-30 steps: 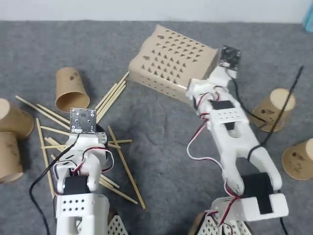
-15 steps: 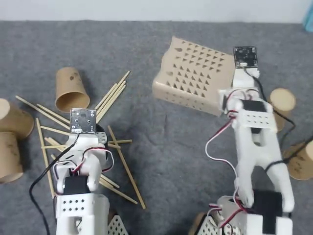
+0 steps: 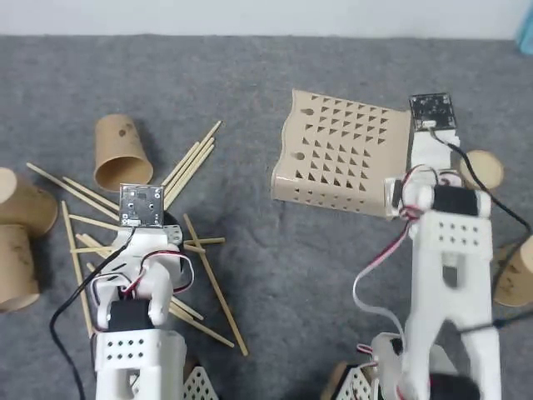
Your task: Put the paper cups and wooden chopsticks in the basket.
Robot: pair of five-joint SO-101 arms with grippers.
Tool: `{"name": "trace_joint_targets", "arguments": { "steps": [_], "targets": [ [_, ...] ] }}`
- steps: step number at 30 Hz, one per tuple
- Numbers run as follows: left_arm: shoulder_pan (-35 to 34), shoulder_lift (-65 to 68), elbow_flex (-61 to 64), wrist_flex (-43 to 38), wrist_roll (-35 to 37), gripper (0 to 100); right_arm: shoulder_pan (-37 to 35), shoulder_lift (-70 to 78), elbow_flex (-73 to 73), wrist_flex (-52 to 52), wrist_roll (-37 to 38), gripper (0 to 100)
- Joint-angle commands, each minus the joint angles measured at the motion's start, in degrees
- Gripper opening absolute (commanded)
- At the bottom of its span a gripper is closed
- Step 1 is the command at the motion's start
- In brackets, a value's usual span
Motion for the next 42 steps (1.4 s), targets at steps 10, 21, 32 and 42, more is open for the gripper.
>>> {"name": "trace_joint_targets", "arguments": {
  "steps": [10,21,32,42],
  "targets": [
    [0.4,-0.9,-1.0,-0.3,3.0,12,5.3,-23.6,27.3,0.4,0.7,23.7],
    [10.7,5.4,-17.9,8.9,6.2,11,15.1,-35.9,46.1,-12.7,0.5,23.7],
    [22.8,47.6,-49.9,10.5,12.7,11,15.3,-39.9,47.6,-12.6,0.8,23.7],
    [30.9,80.1,-73.5,10.5,17.0,11,15.0,-39.9,47.6,-12.9,1.1,23.7]
  ]
}}
